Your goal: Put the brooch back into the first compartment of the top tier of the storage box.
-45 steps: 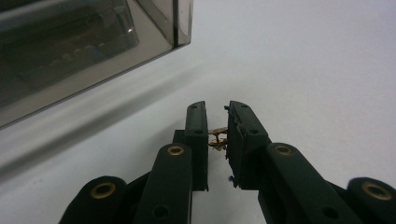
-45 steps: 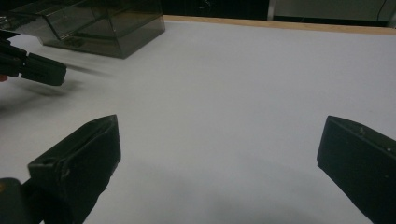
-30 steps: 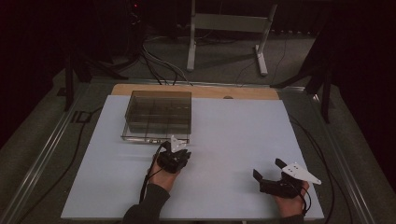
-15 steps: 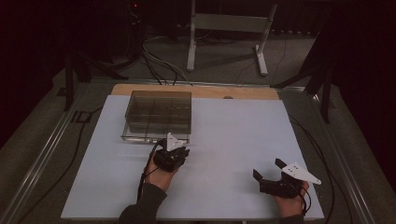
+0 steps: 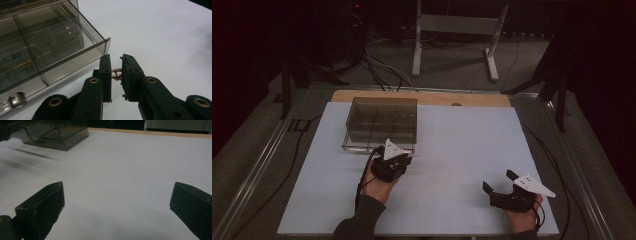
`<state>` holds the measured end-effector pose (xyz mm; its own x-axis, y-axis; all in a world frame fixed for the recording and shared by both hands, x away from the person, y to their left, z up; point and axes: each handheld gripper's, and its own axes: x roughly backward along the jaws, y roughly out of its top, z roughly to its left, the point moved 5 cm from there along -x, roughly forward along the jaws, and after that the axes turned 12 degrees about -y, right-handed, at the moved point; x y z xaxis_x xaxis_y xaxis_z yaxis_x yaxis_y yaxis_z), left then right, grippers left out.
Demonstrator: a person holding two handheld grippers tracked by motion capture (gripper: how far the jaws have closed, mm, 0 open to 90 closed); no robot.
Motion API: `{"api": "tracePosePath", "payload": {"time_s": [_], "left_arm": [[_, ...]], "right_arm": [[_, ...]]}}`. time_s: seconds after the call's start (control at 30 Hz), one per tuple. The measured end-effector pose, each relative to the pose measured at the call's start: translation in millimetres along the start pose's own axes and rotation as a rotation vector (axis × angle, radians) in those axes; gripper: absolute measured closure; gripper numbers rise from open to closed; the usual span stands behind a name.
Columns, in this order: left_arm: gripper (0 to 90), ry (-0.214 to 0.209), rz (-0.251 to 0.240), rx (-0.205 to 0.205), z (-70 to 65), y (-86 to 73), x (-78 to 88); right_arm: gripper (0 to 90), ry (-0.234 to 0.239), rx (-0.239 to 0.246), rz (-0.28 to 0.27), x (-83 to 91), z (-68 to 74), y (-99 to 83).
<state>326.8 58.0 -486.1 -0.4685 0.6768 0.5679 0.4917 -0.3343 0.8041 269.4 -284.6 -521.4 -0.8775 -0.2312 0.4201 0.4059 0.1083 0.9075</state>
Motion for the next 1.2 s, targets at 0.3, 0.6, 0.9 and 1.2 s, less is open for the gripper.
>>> {"api": "tracePosePath", "payload": {"time_s": [0.3, 0.6, 0.9, 1.2], "left_arm": [[79.8, 0.010, -0.020, -0.001, 6.1, 4.8, 10.0], [79.8, 0.023, -0.045, 0.007, 13.2, 9.0, 18.7], [79.8, 0.040, -0.062, 0.009, 21.4, 12.6, 29.3], [79.8, 0.051, -0.083, 0.011, 31.2, 15.7, 38.3]], "right_arm": [[0.0, 0.000, -0.001, -0.001, 0.1, 0.0, 0.0], [0.0, 0.000, -0.001, -0.002, 0.2, -0.2, 0.1], [0.0, 0.001, 0.001, -0.004, 0.4, 0.1, 0.1], [0.0, 0.002, -0.002, -0.006, 0.6, 0.1, 0.2]]}}
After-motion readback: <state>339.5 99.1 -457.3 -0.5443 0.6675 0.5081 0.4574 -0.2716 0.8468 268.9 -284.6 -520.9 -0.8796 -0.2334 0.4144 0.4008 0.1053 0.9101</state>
